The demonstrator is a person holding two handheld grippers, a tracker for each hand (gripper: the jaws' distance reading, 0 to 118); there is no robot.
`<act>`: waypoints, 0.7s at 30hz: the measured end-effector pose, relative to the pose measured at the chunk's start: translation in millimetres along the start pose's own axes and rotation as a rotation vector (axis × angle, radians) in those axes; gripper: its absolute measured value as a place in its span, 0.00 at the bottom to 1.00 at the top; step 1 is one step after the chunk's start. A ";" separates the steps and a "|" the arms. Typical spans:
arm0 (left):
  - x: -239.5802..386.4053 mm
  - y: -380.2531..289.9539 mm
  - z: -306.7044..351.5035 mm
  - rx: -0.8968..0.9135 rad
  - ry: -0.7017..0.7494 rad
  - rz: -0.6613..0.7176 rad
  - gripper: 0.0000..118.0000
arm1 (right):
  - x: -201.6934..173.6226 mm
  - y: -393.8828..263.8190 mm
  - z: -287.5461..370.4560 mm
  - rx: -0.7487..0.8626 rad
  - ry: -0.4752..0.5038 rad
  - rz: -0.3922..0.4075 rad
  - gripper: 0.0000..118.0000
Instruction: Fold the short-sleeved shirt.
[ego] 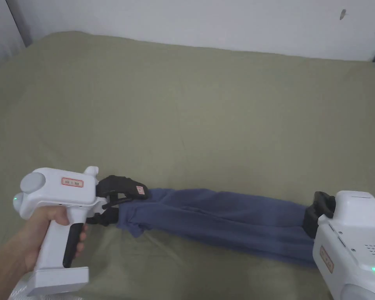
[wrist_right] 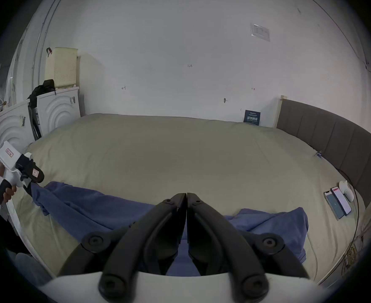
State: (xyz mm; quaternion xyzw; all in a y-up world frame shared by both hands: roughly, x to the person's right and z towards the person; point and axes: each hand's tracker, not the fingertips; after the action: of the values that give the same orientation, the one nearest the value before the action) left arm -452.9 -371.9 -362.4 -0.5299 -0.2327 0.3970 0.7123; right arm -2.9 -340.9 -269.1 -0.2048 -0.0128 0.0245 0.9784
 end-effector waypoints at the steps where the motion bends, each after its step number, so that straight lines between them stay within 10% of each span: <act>1: -6.4 3.9 -8.7 -0.009 -0.022 0.015 0.94 | 0.2 -0.6 0.3 -0.001 -0.002 0.003 0.06; 6: -0.4 2.7 -34.2 -0.036 -0.003 -0.014 0.89 | 3.0 -2.0 0.6 -0.006 0.004 -0.004 0.06; 7: 1.1 4.3 -32.9 -0.023 -0.008 0.002 0.78 | 4.2 -1.7 1.6 -0.007 0.009 -0.002 0.06; 8: 1.6 6.2 -29.8 -0.005 0.008 0.011 0.27 | 4.7 -1.3 2.6 -0.006 0.011 -0.001 0.06; 9: 0.5 9.8 -29.2 0.044 0.078 0.005 0.08 | 5.3 -0.6 3.9 -0.004 0.008 0.001 0.06; 21: 17.2 8.1 37.2 0.093 0.174 -0.104 0.08 | 15.6 15.0 24.7 0.049 0.016 -0.031 0.06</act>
State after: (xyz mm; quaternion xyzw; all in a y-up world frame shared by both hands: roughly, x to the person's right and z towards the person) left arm -473.5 -335.7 -359.3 -0.5160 -0.1783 0.3224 0.7733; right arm 11.2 -316.5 -252.3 -0.1806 -0.0075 0.0078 0.9835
